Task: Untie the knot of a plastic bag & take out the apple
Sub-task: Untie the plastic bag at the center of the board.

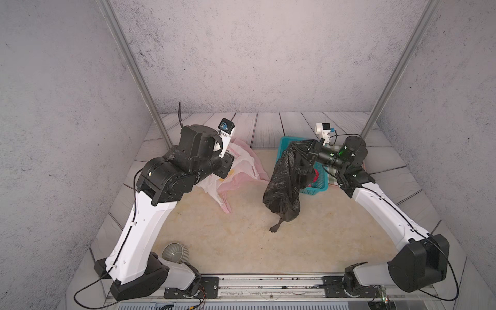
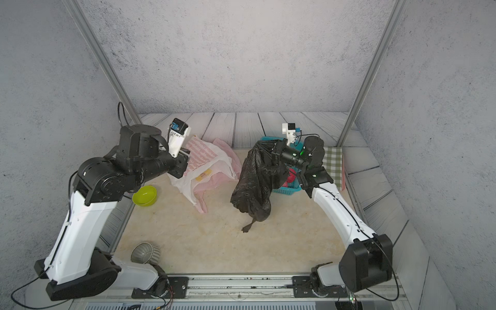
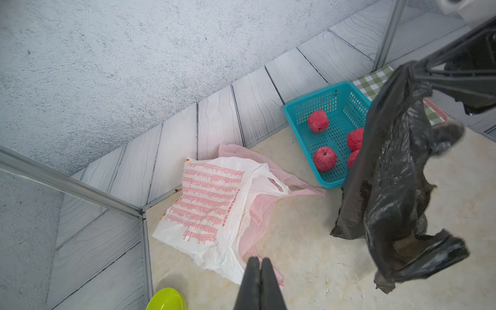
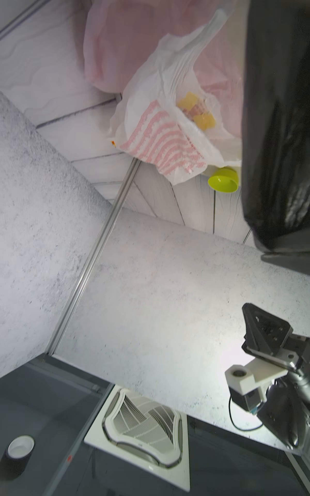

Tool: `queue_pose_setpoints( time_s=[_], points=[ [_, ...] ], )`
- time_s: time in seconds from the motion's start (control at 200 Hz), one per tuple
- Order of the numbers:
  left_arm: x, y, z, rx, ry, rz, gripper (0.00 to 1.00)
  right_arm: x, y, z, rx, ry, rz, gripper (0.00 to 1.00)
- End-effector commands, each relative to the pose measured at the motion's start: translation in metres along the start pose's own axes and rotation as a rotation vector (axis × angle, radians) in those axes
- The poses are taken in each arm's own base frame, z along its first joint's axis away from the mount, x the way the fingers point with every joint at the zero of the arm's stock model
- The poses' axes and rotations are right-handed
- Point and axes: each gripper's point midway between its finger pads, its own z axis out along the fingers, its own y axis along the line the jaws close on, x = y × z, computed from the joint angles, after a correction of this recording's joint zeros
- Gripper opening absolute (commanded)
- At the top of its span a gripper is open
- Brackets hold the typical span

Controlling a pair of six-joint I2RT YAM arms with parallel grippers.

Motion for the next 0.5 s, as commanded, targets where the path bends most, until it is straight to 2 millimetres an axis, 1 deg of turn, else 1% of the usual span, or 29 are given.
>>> queue_pose_setpoints(
  time_s=[0.0,0.02,0.05,0.075,0.115,0.16,0.19,0.255,0.275,0.305,0.32,0.4,0.495],
  points=[
    [0.013,-0.019,-0.001,0.101,0.024,-0.003,0.34,0.016,0.035,0.000,-0.117,0.044,0.027,0.00],
    [0.015,-0.023,0.000,0.120,0.021,-0.006,0.43,0.020,0.033,-0.002,-0.111,0.048,0.036,0.00],
    [0.016,-0.029,0.000,0.153,0.016,-0.011,0.54,0.027,0.028,-0.008,-0.092,0.051,0.045,0.00],
    [0.019,-0.034,0.001,0.181,0.017,-0.018,0.59,0.035,0.021,-0.013,-0.070,0.055,0.051,0.00],
    [0.022,-0.044,0.001,0.232,0.014,-0.027,0.64,0.047,0.010,-0.022,-0.029,0.062,0.058,0.00],
    [0.026,-0.059,0.003,0.309,0.011,-0.038,0.68,0.066,-0.009,-0.036,0.038,0.071,0.059,0.00],
    [0.028,-0.070,0.002,0.361,0.001,-0.043,0.69,0.079,-0.025,-0.047,0.097,0.074,0.059,0.00],
    [0.037,-0.096,0.006,0.466,0.002,-0.038,0.70,0.109,-0.061,-0.075,0.236,0.079,0.039,0.00],
    [0.041,-0.104,0.008,0.493,0.004,-0.032,0.71,0.116,-0.067,-0.084,0.267,0.074,0.020,0.00],
    [0.044,-0.115,0.009,0.529,-0.001,-0.023,0.72,0.129,-0.083,-0.097,0.324,0.075,0.021,0.00],
    [0.049,-0.120,0.013,0.541,0.009,-0.016,0.72,0.133,-0.089,-0.103,0.345,0.069,0.020,0.00],
    [0.070,-0.156,0.023,0.620,0.042,0.037,0.73,0.155,-0.110,-0.123,0.382,0.060,0.034,0.00],
    [0.097,-0.196,0.034,0.682,0.085,0.130,0.73,0.170,-0.124,-0.133,0.387,0.056,0.057,0.00]
  ],
)
